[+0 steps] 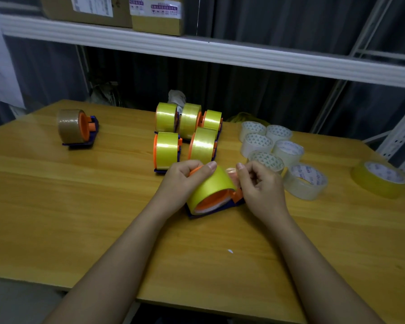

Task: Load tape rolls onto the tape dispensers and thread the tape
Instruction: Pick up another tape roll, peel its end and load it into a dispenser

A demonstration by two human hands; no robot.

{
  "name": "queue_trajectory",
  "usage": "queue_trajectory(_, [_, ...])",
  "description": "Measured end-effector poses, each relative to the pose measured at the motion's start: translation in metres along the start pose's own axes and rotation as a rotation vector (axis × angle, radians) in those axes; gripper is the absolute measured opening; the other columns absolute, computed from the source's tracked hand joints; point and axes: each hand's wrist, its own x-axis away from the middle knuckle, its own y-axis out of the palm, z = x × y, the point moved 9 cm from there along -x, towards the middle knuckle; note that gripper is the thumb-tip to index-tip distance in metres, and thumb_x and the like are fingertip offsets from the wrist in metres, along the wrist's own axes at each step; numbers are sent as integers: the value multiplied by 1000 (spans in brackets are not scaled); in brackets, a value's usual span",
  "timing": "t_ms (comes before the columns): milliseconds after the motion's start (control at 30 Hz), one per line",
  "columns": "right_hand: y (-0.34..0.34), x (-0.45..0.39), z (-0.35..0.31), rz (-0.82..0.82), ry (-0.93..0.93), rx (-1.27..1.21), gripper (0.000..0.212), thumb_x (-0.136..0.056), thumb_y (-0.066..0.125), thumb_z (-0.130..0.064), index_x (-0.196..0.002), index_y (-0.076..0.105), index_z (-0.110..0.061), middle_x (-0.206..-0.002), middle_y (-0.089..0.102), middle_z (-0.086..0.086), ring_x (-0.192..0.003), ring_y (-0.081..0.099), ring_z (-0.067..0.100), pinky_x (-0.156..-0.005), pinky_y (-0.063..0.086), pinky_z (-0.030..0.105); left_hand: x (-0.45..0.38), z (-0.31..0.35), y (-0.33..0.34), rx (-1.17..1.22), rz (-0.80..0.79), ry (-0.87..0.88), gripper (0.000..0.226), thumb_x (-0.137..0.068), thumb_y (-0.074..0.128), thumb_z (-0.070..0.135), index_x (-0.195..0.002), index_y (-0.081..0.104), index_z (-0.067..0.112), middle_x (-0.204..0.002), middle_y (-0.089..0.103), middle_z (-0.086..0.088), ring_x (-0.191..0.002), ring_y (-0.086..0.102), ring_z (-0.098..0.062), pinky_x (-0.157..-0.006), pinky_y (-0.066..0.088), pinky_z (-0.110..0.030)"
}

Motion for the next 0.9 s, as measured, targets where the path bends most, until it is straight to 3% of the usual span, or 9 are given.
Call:
queue_trajectory(167, [-3, 1, 4, -4, 40, 7, 40, -95, 49, -37, -67, 54, -10, -55, 53, 4, -54, 48, 16, -53, 39, 36, 1, 2, 0, -41, 9, 28, 71, -75, 61, 56, -76, 51, -14, -73, 48, -36, -66, 52, -39, -63, 40, -41])
queue_trajectory(367, [-7, 1, 9, 10, 107, 10, 41, -94, 50, -38, -66, 56, -8, -56, 53, 5, -53, 48, 16, -52, 40, 40, 2, 2, 1, -66, -1, 27, 66, -76, 62, 55, -70, 50, -10, -65, 45, -17, -62, 45, -24, -59, 34, -36])
queue_trajectory(600, [-10, 3, 14, 0, 144, 9, 41, -92, 50, -43, -67, 57, -12, -58, 52, -1, -57, 46, 10, -55, 38, 32, 4, 2, 5, -69, -75, 37, 50, -79, 59, 51, -69, 56, 3, -71, 48, -21, -66, 48, -24, -63, 35, -38])
queue_trajectory(733, [-9, 2, 18, -21, 178, 99, 36, -96, 54, -35, -70, 59, -10, -80, 50, -8, -88, 48, 15, -74, 34, 23, 4, 4, 7, -63, -105, 55, 50, -80, 57, 50, -71, 55, 1, -71, 46, -22, -68, 47, -24, -65, 33, -36])
queue_trajectory(833, [-3, 4, 23, -92, 287, 42, 31, -96, 54, -31, -74, 60, -9, -114, 54, -6, -113, 45, 9, -89, 36, 24, 4, 5, 8, -54, -104, 73, 61, -82, 55, 51, -75, 51, -9, -72, 44, -29, -67, 45, -31, -66, 32, -37])
queue_trajectory(900, [0, 6, 24, -125, 338, 1, 31, -97, 53, -29, -76, 60, -9, -127, 53, -3, -120, 43, 7, -94, 34, 22, 5, 7, 9, -69, -98, 77, 62, -82, 54, 52, -71, 49, -9, -69, 42, -28, -63, 42, -33, -63, 31, -37])
